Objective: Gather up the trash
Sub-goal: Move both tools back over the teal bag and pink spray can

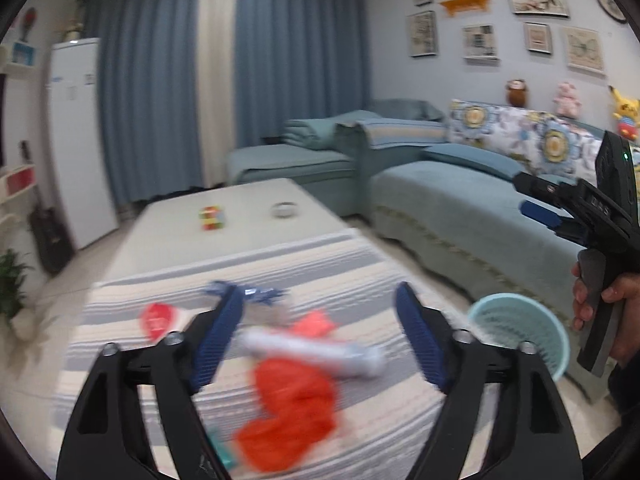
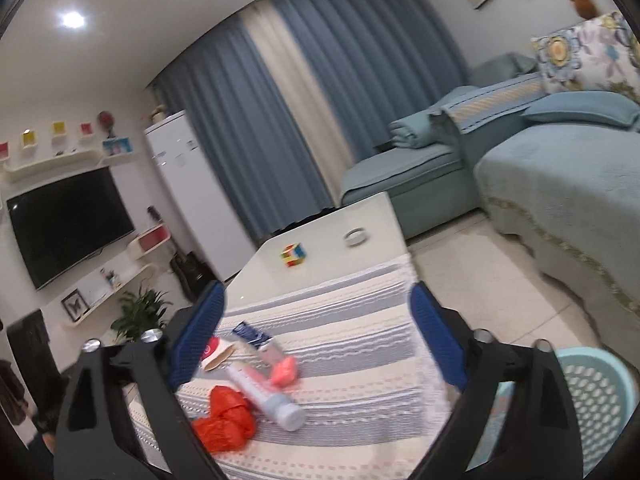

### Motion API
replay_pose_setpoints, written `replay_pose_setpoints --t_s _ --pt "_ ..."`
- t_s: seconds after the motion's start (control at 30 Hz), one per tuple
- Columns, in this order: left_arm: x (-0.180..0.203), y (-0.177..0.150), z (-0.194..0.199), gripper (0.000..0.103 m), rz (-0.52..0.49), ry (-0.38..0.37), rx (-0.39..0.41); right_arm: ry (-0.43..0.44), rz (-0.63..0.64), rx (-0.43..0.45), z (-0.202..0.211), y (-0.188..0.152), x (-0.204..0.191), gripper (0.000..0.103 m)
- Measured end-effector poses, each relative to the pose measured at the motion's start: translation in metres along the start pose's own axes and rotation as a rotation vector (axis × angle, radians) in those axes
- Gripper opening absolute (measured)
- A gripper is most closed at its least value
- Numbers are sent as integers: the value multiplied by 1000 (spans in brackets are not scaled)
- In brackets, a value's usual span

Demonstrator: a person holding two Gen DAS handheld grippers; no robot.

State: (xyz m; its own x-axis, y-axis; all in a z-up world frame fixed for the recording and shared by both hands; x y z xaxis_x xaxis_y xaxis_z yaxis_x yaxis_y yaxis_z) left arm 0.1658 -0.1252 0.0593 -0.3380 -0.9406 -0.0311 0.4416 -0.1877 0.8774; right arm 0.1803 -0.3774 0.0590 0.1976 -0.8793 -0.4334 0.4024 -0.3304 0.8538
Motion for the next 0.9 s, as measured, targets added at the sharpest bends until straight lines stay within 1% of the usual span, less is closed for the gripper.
replay_pose_setpoints --t_s 0.03,0.1,0.17,0.27,0.3,0.33,0.4,0.47,0.53,0.6,0.67,0.7,0.77,0.8,0.87,0.9 --pt "-16 -4 5 89 0 29 -3 -1 16 -13 -9 -8 -9 96" --pt "-41 -14 10 91 -1 92 -22 -4 63 -57 -22 -22 -22 96" --pt "-64 -27 12 95 13 154 -54 -19 154 -127 -40 -45 -37 96" --pt "-87 -54 13 95 36 213 -101 -60 291 -224 -60 -82 -52 96" --pt "-94 -69 12 95 31 245 -131 -66 335 -261 -68 -97 -56 96" --pt "-98 -79 10 95 29 257 -158 -65 354 -279 -71 -105 -58 96" --pt "-105 -101 5 95 16 258 -226 -59 392 -330 -82 -126 -63 96" --pt "-109 -110 1 96 1 260 -258 -55 411 -366 -91 -142 -65 96" --pt "-115 -122 0 96 15 260 -277 -62 431 -397 -99 -154 -65 96" --pt "-117 -137 1 96 61 247 -302 -49 435 -431 -107 -164 -68 96" --pt "-121 -149 -3 96 139 240 -328 -40 427 -459 -114 -171 -70 96" --pt "-124 -155 -7 96 187 225 -354 -43 429 -467 -118 -174 -71 96" --pt "-126 -163 -13 96 224 211 -384 -42 447 -486 -123 -181 -75 96" --pt "-125 -165 -16 96 225 218 -393 -50 466 -497 -125 -186 -76 96" --pt "-127 -170 -22 96 184 253 -417 -83 533 -527 -128 -197 -77 96" --pt "-127 -172 -25 96 173 259 -421 -85 557 -543 -130 -204 -77 96"
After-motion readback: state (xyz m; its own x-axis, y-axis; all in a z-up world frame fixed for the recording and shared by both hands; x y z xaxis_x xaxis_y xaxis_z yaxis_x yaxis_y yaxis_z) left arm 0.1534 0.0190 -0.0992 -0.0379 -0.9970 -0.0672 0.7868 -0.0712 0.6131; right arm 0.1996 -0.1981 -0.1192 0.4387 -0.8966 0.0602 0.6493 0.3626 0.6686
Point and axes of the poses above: each gripper's, at about its wrist camera, not at the fingertips, and z roughly against the way its jaws point, x to its right, y to its top, the point moved 9 cm from there along -z, roughly the way its jaws point, and after that the axes turned 4 degrees about -x, right-handed, at the moved point
